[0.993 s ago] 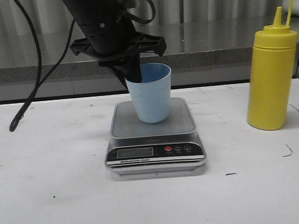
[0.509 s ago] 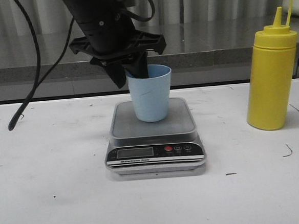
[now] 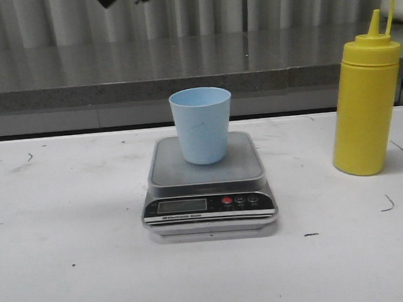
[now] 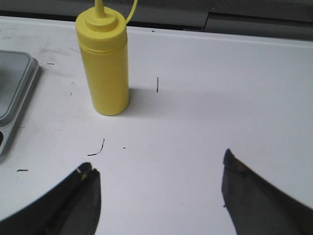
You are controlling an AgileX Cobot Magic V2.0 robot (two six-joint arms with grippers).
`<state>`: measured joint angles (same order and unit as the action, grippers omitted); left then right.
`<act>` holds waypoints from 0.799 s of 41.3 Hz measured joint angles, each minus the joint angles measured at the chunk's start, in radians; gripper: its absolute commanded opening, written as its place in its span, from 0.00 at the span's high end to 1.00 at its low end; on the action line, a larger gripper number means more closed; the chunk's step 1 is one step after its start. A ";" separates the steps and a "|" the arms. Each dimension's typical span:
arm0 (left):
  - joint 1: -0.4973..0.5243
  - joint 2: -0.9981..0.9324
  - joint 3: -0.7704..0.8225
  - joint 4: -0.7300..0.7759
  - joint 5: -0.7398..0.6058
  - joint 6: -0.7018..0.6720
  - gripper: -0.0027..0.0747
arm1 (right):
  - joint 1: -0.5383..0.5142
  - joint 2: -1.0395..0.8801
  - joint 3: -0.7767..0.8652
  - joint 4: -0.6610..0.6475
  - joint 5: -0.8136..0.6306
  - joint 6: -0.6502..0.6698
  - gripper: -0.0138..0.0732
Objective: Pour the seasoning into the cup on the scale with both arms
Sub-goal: 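Open the left gripper and raise it away from the cup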
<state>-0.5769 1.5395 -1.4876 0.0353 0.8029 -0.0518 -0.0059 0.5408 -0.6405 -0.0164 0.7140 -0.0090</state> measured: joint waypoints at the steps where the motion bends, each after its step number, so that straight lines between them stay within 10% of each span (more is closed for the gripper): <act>1: 0.000 -0.015 0.018 0.004 0.000 0.000 0.52 | 0.000 0.000 0.000 0.000 0.000 0.000 0.22; 33: 0.057 -0.818 0.644 0.010 -0.029 -0.031 0.52 | 0.000 0.000 0.000 0.000 0.000 0.000 0.22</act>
<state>-0.5200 0.7215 -0.8438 0.0452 0.7736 -0.0830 -0.0059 0.5408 -0.6405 -0.0164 0.7140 -0.0090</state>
